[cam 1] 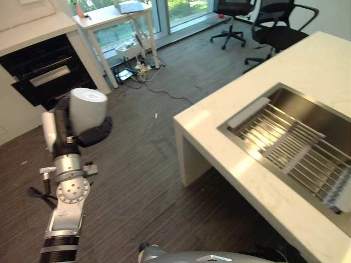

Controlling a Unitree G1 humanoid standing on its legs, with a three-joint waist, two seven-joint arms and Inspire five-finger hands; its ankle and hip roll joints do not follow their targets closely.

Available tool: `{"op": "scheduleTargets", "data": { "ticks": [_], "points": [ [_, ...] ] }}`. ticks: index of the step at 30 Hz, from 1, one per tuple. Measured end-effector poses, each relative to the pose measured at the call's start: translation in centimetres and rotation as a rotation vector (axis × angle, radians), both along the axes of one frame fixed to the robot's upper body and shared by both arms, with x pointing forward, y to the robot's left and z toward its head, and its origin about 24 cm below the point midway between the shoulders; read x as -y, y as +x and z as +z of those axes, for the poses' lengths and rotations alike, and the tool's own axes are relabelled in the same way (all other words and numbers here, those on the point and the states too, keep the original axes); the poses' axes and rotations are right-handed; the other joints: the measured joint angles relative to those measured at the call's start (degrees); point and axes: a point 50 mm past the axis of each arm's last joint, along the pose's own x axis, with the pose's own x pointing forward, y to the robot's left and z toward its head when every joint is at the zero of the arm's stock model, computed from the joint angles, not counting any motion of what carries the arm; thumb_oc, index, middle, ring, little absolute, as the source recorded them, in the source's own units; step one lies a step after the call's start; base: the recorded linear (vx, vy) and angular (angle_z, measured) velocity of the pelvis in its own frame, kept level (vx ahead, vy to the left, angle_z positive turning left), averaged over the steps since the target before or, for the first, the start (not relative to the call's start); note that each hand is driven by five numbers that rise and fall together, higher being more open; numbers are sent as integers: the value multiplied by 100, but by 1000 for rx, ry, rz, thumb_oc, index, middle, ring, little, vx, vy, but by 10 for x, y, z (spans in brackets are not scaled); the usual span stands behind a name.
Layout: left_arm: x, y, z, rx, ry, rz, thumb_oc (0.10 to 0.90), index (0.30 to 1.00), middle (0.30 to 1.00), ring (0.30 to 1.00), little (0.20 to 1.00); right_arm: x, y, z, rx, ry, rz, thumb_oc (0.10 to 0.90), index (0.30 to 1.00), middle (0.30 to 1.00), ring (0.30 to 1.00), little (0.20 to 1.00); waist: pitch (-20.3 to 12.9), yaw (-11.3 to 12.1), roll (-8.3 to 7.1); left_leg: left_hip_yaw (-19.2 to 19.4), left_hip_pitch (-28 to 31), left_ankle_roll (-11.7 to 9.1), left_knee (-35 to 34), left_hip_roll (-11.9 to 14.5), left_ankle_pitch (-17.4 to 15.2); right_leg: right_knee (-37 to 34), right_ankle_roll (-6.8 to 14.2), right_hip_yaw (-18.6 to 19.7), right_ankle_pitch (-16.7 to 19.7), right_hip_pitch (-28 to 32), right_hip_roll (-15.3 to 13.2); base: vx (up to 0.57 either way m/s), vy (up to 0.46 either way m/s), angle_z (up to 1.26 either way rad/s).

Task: Place the dishes in the dishwasher.

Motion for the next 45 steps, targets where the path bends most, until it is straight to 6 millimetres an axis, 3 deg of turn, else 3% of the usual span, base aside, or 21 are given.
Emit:
{"op": "scheduleTargets", "data": {
  "ticks": [1,3,5,7,9,10,12,13,14,16,17,19,23,27,37,39,41,42,43,44,45],
  "points": [
    [-1,0,0,-1,2,1,400,300,300,300,300,-24,4,-5,13,73,0,800,900,900,900,900,5,-2,-419,-139,-131,154,50,-284,-85,-126,74,162,107,-23,-188,37,514,51],
    [-13,-7,-14,-72,-3,44,400,300,300,300,300,-42,15,-5,50,122,-6,800,900,900,900,900,2,24,-708,-383,-377,289,517,-416,-500,-77,-6,335,480,153,-456,59,586,85],
    [-8,-7,-26,-141,-4,3,400,300,300,300,300,-33,11,-5,22,99,0,800,900,900,900,900,-6,77,-779,-393,-585,543,835,-795,-863,491,74,347,541,230,-1027,83,303,104],
    [-9,-10,-28,-154,2,-4,400,300,300,300,300,-20,8,-4,-3,64,11,800,900,900,900,900,63,238,-766,-617,-499,799,658,-1200,-853,741,-174,436,868,285,-1461,115,204,86],
    [-15,-11,-24,-139,-1,20,400,300,300,300,300,-21,14,-3,13,63,23,800,900,900,900,900,145,235,-649,-830,-495,923,628,-1244,-873,1036,-32,672,611,244,-1422,149,187,101],
    [-18,-5,-13,-87,-40,39,400,300,300,300,300,-22,27,0,60,78,26,800,900,900,900,900,254,104,-410,-1521,-488,1129,459,-1314,-907,1222,210,2068,-330,-105,-705,268,280,120],
    [-6,0,-9,-70,-39,-17,400,300,300,300,300,-18,34,2,78,68,17,800,900,900,900,900,277,98,-392,-1884,-367,1227,228,-1702,-884,1528,243,3248,-916,-706,-342,382,267,104],
    [-6,0,-9,-70,-39,-17,400,300,300,300,300,-18,34,2,78,68,17,800,900,900,900,900,277,98,-392,-1884,-367,1227,228,-1702,-884,1528,243,3248,-916,-706,-342,299,39,297],
    [37,25,-13,-84,-99,-205,400,300,300,300,300,0,31,6,115,44,-38,800,900,900,900,900,479,-454,174,-3534,-273,1370,62,-1608,-745,1283,-304,4981,-1603,-873,1186,121,7,320],
    [53,25,-11,-103,-39,-325,400,300,300,300,300,-3,29,5,94,48,-28,800,900,900,900,900,515,-490,-53,-3861,-24,1312,-212,-1795,-633,1010,-191,5170,-1487,-1231,1193,155,-43,237],
    [53,22,-14,-120,-32,-336,400,300,300,300,300,-7,32,5,101,54,-23,800,900,900,900,900,493,-417,-123,-4068,42,1322,-257,-1910,-621,878,-178,5154,-1299,-1415,1152,141,-64,189],
    [66,20,-23,-171,-25,-404,400,300,300,300,300,-13,24,2,96,77,-62,800,900,900,900,900,412,-750,-283,-4692,129,1167,-260,-1978,-647,531,-245,5067,-368,-1525,1075,76,-49,203],
    [61,10,-36,-243,-12,-406,400,300,300,300,300,-6,46,8,138,56,-50,800,900,900,900,900,374,-369,-152,-4455,265,901,-217,-1792,-678,-67,-594,4695,-380,-913,1230,88,-133,49],
    [63,10,-36,-246,-13,-421,400,300,300,300,300,-6,43,6,116,47,-47,800,900,900,900,900,262,-264,-372,-4359,444,719,-178,-1782,-706,-875,-633,4330,-289,-169,1334,82,-90,55],
    [59,3,-45,-290,-23,-418,400,300,300,300,300,-13,20,0,33,37,14,800,900,900,900,900,57,-354,-551,-4354,459,387,269,-1841,-761,-873,-631,3941,-276,213,1307,21,-79,19],
    [57,-2,-51,-318,-19,-422,400,300,300,300,300,-22,20,-2,30,56,35,800,900,900,900,900,52,-360,-754,-4253,-127,197,1037,-2109,-1155,-867,-652,4009,-265,211,1035,-44,-39,20],
    [61,-3,-53,-329,-18,-439,400,300,300,300,300,-22,18,-3,24,54,40,800,900,900,900,900,70,-408,-710,-4022,-213,324,574,-1970,-1091,-861,-667,4047,-277,224,1014,-74,16,16],
    [65,-5,-59,-366,-9,-468,400,300,300,300,300,-20,18,-2,15,37,81,800,900,900,900,900,121,-421,-526,-3888,-136,441,148,-1777,-519,-858,-508,4066,-388,258,1090,-138,51,-3],
    [68,-5,-61,-380,-16,-476,400,300,300,300,300,-20,20,-2,23,40,81,800,900,900,900,900,144,-475,-512,-3819,-169,419,144,-1810,-521,-823,-448,4044,-430,247,1084,-117,89,20],
    [74,2,-63,-374,-40,-491,400,300,300,300,300,-18,24,0,45,36,79,800,900,900,900,900,244,-626,-523,-3307,-567,259,594,-1844,-625,-636,-354,3867,-518,102,931,0,65,96],
    [83,16,-61,-370,-45,-515,400,300,300,300,300,-16,28,1,63,35,83,800,900,900,900,900,345,-820,-621,-2079,-1151,-8,1185,-1914,-572,-723,-343,3480,-473,95,744,20,40,93]
  ]
}}
